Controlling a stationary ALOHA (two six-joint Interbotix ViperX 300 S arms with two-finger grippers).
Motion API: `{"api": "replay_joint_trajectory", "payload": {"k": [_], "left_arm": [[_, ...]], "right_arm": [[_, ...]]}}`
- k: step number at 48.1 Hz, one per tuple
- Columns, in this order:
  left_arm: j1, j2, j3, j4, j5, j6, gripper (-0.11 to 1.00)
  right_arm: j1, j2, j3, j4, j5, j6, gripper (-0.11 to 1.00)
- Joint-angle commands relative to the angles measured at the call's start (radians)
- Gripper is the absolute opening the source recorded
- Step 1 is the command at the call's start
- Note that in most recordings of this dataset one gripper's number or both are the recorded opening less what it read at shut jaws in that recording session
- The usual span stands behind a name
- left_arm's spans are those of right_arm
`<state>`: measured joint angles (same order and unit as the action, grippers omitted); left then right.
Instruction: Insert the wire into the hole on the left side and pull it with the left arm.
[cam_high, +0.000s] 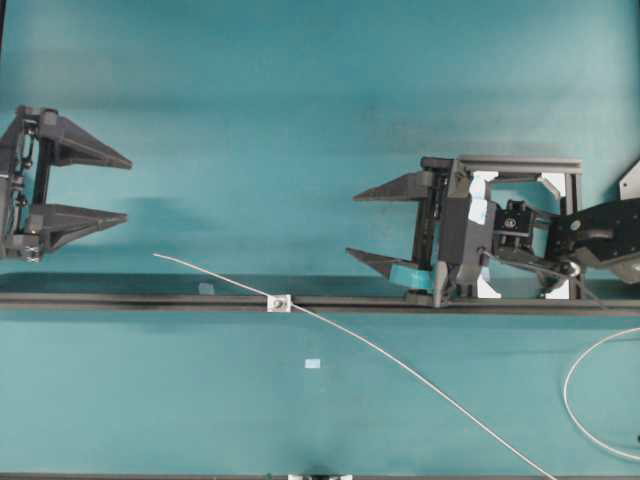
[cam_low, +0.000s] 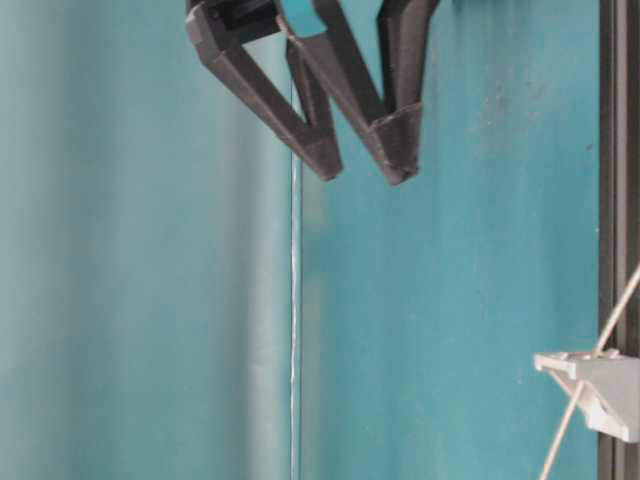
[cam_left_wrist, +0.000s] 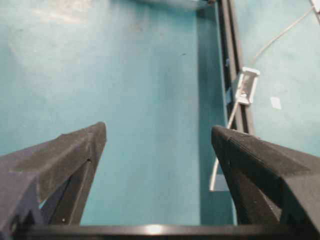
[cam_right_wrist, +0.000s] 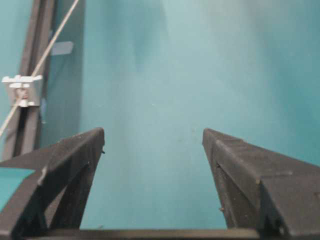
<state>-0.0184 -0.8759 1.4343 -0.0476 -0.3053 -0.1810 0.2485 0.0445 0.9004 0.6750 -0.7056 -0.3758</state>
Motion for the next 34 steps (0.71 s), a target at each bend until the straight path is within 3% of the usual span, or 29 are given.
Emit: {"api": "replay_joint_trajectory", "payload": {"k": [1,34], "left_arm": [[0.018,-0.008,-0.015,0.003,0.003,0.006,0.61],[0.054,-0.011,-0.023,0.003,0.006,0.014,0.60]], "right_arm": [[-0.015,-0.035,-0.002,-0.003,-0.009,-0.002,0.87],[-0.032,-0.052,0.006,-0.003,-0.011,-0.008,0.87]]}}
